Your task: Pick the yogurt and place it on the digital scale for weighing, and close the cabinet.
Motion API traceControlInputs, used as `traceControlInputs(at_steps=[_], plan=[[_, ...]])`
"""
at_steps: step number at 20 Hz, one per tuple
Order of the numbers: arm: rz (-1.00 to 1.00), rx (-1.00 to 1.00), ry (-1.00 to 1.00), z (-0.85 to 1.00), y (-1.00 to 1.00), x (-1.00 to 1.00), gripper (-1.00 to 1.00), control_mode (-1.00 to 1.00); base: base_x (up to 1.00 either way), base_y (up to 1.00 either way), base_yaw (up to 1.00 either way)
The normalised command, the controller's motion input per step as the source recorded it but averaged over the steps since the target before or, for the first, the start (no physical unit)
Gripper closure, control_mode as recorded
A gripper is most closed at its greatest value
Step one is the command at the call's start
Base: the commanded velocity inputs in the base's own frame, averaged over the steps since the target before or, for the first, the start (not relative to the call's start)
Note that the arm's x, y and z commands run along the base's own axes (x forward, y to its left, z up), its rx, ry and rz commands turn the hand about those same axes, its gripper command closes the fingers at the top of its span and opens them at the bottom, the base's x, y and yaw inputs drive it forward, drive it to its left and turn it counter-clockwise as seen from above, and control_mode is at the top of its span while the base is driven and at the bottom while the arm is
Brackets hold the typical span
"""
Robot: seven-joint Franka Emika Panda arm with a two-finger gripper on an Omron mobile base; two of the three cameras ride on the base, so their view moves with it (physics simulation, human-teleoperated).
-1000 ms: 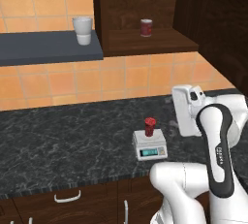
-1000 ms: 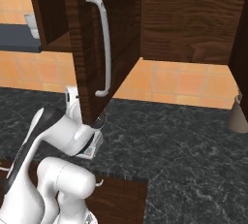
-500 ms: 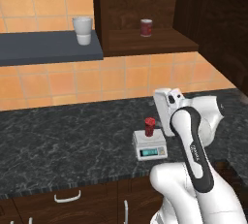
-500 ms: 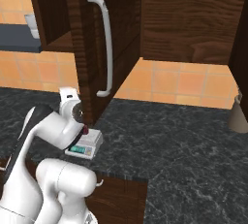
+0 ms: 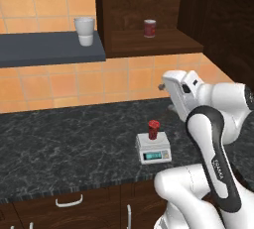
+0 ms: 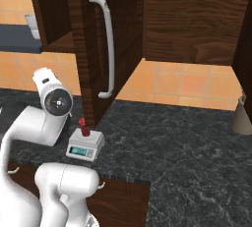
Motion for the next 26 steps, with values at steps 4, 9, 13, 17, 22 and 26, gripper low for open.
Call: traceControlInputs(at_steps=[4,9,13,17,22,26], plan=[[-0.20,-0.03,-0.66,0.10,0.58,-1.00,-1.00,-1.00,0.00,0.00,0.00],[-0.25,0.11,-0.42,0.01,0.09,-1.00,-1.00,-1.00,0.00,0.00,0.00],[-0.16,0.29,-0.45,-0.18,-0.23,-1.00,-1.00,-1.00,0.00,0.00,0.00],[-0.18,0.23,-0.47,-0.37,-0.25,-1.00,-1.00,-1.00,0.00,0.00,0.00],[-0.18,0.26,-0.49,-0.97,-0.62,-1.00,-1.00,-1.00,0.00,0.00,0.00],[-0.14,0.27,-0.44,-1.00,-0.84,-0.85,-1.00,-1.00,0.00,0.00,0.00]])
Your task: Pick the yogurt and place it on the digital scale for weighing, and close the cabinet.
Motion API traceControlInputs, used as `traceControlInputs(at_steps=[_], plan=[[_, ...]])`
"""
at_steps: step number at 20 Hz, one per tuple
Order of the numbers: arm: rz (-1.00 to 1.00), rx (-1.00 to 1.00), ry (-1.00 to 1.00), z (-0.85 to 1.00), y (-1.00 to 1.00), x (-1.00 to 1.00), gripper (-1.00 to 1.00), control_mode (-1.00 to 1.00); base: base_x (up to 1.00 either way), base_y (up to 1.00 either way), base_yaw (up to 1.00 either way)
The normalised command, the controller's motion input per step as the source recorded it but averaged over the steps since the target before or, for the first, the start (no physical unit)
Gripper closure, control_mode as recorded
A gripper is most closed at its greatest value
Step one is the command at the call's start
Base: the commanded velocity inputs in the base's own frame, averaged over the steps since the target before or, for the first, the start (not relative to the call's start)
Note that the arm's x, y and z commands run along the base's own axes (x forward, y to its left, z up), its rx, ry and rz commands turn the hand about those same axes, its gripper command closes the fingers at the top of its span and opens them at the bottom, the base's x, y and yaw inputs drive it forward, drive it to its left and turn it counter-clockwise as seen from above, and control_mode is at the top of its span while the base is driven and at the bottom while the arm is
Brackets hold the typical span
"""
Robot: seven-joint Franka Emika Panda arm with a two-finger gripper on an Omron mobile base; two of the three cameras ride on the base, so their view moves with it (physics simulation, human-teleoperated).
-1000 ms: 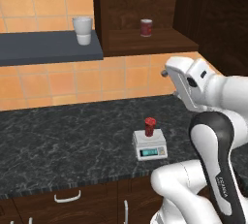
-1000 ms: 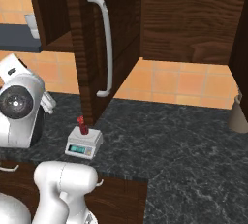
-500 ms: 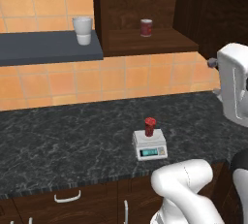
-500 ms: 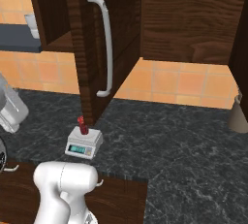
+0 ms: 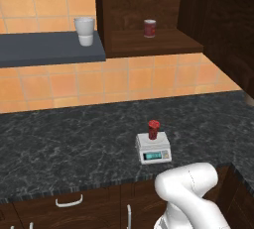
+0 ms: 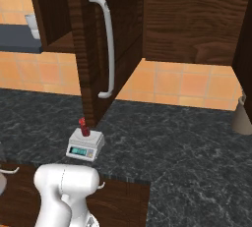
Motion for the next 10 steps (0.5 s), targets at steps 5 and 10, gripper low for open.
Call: traceControlInputs(at_steps=[5,10], plan=[[-0.08,0.28,-0.25,-1.00,-1.00,-0.04,-1.00,-1.00,0.00,0.00,0.00],[-0.03,0.24,-0.18,-1.00,-0.62,0.79,-1.00,-1.00,0.00,0.00,0.00]])
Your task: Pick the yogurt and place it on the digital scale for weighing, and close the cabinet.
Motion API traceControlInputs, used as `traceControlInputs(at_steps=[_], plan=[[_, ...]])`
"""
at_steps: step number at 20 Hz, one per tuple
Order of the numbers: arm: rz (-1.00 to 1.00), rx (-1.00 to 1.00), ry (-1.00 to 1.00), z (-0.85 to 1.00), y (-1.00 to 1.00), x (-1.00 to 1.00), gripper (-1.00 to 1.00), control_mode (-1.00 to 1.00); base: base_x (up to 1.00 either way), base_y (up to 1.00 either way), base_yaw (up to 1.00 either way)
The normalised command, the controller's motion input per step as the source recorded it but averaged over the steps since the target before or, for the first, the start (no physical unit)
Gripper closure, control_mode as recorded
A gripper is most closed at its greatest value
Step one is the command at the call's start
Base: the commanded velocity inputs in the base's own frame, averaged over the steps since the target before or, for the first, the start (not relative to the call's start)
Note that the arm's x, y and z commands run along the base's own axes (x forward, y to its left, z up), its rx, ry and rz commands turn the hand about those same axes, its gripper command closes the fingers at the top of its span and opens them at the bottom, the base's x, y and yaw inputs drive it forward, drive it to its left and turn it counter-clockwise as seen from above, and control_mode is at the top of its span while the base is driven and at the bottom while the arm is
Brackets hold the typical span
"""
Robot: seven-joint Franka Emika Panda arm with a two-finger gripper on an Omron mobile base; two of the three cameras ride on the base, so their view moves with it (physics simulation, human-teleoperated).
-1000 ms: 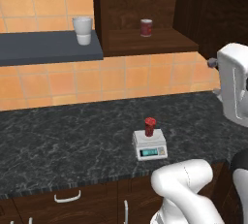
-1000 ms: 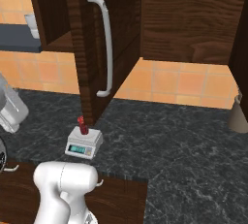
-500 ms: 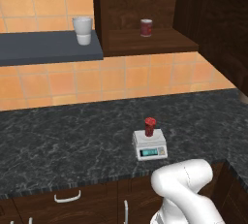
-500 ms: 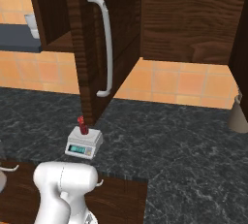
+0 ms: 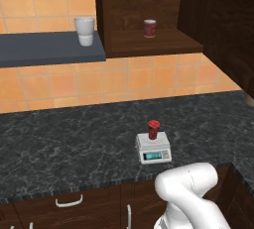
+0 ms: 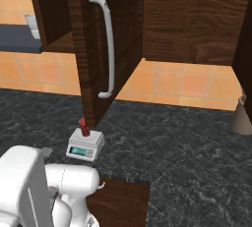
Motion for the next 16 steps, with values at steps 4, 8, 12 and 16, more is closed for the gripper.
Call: traceControlInputs(at_steps=[4,8,12,16], plan=[[-0.01,0.19,-0.10,-1.00,-0.12,1.00,-1.00,-1.00,0.00,0.00,0.00],[0.00,0.22,-0.26,-0.86,-0.22,1.00,-1.00,-1.00,0.00,0.00,0.00],[0.01,0.30,-0.26,-0.53,-0.27,1.00,-1.00,-1.00,0.00,0.00,0.00],[0.09,0.24,-0.38,-0.76,0.08,1.00,-1.00,-1.00,0.00,0.00,0.00]])
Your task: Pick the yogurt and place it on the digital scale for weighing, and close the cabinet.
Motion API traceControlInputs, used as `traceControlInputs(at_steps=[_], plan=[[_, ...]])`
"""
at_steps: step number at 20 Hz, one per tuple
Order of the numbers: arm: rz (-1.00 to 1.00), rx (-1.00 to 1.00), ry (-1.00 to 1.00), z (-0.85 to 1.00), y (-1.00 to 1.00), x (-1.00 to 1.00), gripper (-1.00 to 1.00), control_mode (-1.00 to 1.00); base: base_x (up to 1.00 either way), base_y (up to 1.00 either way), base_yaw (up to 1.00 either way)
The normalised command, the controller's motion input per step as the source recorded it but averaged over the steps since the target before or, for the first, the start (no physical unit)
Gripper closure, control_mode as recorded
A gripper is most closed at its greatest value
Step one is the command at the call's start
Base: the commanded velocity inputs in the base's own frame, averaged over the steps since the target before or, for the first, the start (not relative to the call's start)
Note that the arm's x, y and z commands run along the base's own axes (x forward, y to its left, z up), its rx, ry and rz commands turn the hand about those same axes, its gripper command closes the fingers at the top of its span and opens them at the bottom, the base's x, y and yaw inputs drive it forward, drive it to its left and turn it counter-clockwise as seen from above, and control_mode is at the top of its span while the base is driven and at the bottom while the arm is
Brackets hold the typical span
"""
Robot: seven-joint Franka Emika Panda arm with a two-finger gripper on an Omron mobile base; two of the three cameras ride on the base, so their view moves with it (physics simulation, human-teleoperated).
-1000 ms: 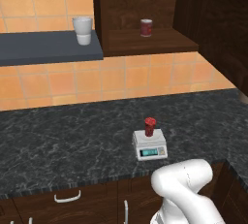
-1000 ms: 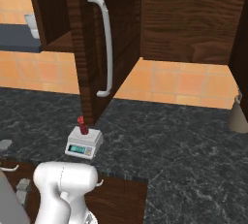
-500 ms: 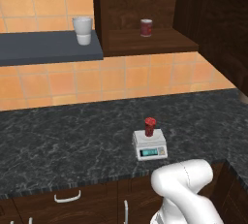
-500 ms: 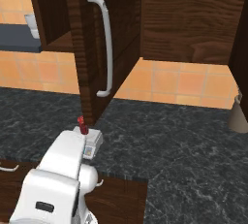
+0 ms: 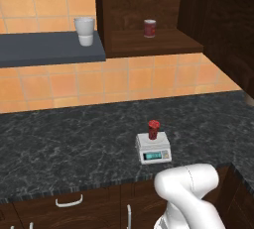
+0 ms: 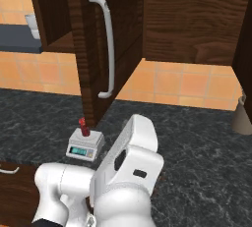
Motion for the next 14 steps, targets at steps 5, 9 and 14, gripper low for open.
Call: traceControlInputs(at_steps=[5,9,14], plan=[[0.06,0.09,-0.54,-0.73,0.03,1.00,-1.00,-1.00,0.00,0.00,0.00],[0.02,0.00,-0.55,-0.37,0.38,1.00,-1.00,-1.00,0.00,0.00,0.00],[0.00,0.00,-0.40,-0.02,0.28,1.00,-1.00,-1.00,0.00,0.00,0.00]])
